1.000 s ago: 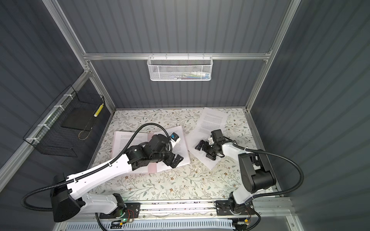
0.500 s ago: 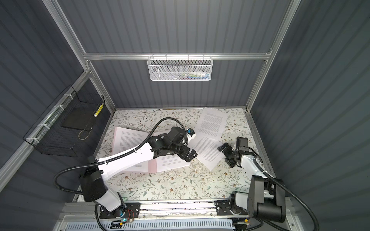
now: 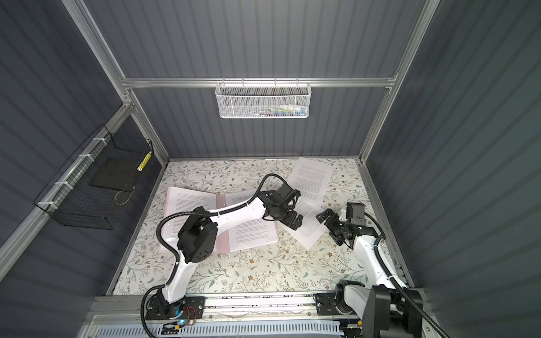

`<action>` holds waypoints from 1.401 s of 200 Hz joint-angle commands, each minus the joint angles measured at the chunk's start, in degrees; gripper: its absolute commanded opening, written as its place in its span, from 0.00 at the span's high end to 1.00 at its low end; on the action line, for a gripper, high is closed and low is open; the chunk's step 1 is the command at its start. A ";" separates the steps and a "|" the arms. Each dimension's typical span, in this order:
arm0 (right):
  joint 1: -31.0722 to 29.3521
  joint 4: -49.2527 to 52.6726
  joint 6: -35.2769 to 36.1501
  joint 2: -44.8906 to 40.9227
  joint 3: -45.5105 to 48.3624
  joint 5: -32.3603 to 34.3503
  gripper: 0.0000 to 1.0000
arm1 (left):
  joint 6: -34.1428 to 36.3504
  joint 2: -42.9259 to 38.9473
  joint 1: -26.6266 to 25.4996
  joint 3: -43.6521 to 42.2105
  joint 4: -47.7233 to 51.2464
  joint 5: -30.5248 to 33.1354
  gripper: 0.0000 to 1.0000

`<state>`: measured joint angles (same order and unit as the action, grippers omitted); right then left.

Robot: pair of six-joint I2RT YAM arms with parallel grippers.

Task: Put the files into the folder
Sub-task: 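Pinch a loose white sheet near the right gripper with the left gripper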

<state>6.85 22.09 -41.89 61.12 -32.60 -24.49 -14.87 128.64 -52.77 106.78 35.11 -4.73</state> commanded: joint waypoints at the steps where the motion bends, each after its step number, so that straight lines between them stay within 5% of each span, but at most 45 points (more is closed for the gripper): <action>1: -0.16 2.60 0.64 -1.70 1.57 -0.75 0.01 | 0.07 2.34 1.50 4.73 4.54 -0.02 0.00; 122: -3.86 -1.26 -9.87 -6.34 11.28 -1.40 0.01 | 2.51 10.67 2.77 8.09 7.58 -7.67 0.00; 174: -3.78 6.87 -10.63 -12.14 8.24 4.62 0.01 | -3.33 10.89 -3.53 5.56 4.25 -8.99 0.00; 243: -0.20 21.23 -9.96 -19.80 4.03 25.51 0.01 | -17.27 8.40 -9.63 -2.74 -5.71 -8.98 0.00; 280: 5.53 14.90 -5.28 -16.49 5.26 22.64 0.01 | -17.65 4.17 -9.71 -8.62 -7.48 -7.61 0.00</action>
<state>9.87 38.79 -50.70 42.24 -27.79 -3.16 -29.06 132.18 -62.74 103.59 22.15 -12.21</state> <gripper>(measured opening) 0.988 0.997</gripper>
